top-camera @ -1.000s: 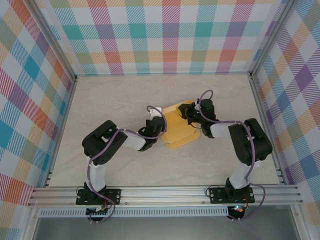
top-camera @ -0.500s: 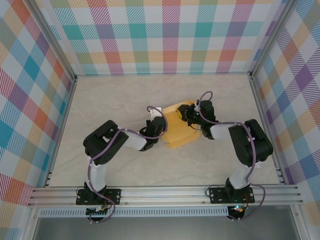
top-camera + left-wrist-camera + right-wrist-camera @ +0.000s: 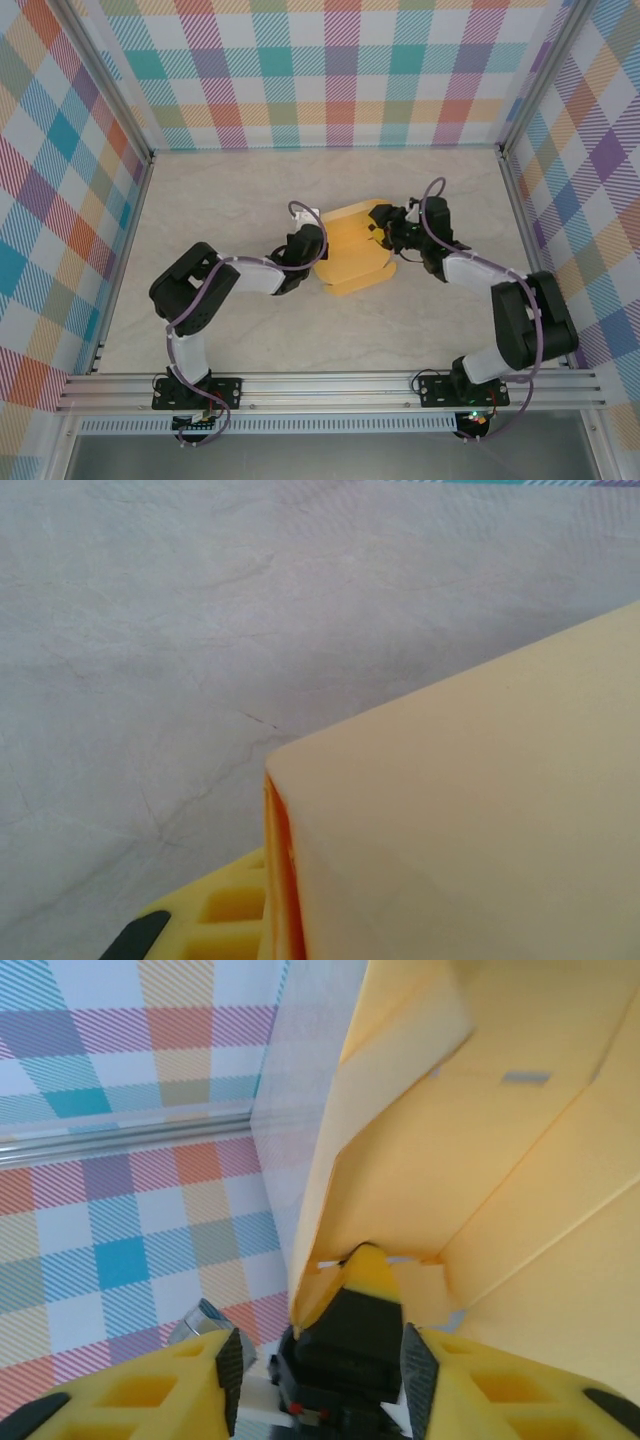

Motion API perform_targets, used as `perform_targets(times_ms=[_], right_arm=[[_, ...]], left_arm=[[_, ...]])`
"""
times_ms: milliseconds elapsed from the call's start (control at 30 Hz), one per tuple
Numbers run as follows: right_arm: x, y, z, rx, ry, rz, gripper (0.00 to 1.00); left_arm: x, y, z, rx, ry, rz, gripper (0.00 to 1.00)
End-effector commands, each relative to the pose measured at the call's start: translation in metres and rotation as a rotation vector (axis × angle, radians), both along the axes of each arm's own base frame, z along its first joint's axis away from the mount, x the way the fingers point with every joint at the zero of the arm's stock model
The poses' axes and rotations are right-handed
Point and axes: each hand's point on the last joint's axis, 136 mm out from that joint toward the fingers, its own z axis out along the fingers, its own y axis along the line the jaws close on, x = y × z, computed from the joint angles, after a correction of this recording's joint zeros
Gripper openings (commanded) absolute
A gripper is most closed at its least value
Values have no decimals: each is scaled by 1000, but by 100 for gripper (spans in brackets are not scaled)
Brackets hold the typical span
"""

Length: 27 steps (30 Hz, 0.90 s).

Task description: Fold the paper box

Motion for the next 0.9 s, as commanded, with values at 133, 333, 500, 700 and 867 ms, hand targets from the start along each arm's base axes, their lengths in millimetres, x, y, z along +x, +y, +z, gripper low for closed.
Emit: perform_targets(times_ms=[133, 333, 500, 700, 867], right_arm=[[-15, -71, 80, -571, -318, -3, 69], [-14, -137, 99, -1023, -279, 102, 85], [-16, -101, 96, -845, -326, 344, 83], [-30, -38, 88, -563, -320, 613, 74], [-41, -11, 53, -559, -243, 749, 73]], left_arm=[[8, -7, 60, -68, 15, -278, 0], [-6, -23, 80, -1, -25, -614, 0], [-21, -44, 89, 34, -81, -911, 0], [-24, -66, 73, 60, -60, -1095, 0], [-18, -80, 53, 107, -118, -1086, 1]])
